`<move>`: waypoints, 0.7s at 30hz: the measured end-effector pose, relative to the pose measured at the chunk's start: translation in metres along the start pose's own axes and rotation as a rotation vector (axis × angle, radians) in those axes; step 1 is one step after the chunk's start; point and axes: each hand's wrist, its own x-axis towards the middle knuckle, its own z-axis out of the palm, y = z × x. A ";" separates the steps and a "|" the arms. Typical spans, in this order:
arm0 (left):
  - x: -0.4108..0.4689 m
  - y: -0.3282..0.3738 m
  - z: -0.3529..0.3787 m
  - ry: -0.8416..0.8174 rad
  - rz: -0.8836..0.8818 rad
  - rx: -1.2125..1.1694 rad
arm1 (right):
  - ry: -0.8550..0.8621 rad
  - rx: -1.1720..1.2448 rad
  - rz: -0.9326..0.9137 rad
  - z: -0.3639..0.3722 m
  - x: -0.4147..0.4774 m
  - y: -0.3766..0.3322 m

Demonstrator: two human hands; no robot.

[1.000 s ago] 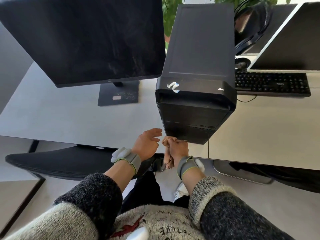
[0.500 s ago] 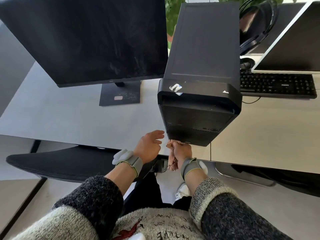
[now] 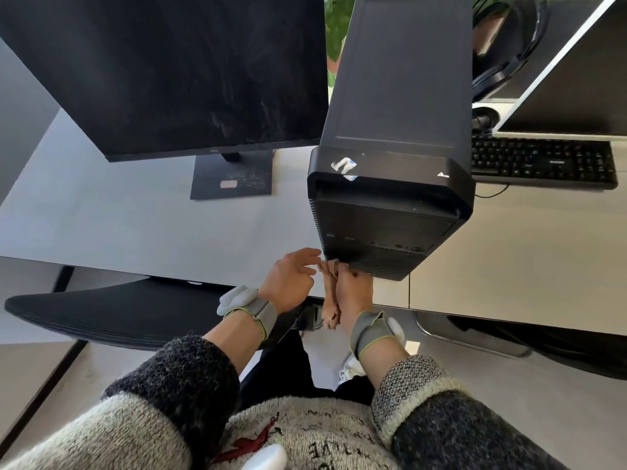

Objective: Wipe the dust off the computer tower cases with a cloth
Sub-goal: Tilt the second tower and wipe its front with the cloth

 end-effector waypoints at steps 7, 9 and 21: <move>-0.001 -0.001 0.000 0.002 0.004 -0.001 | 0.038 -0.032 0.000 -0.012 -0.004 -0.001; -0.003 -0.001 -0.001 -0.004 0.003 0.005 | 0.050 -0.046 0.074 -0.015 0.002 -0.001; -0.002 -0.002 0.000 0.001 0.007 -0.019 | 0.070 -0.049 0.035 -0.021 0.007 0.004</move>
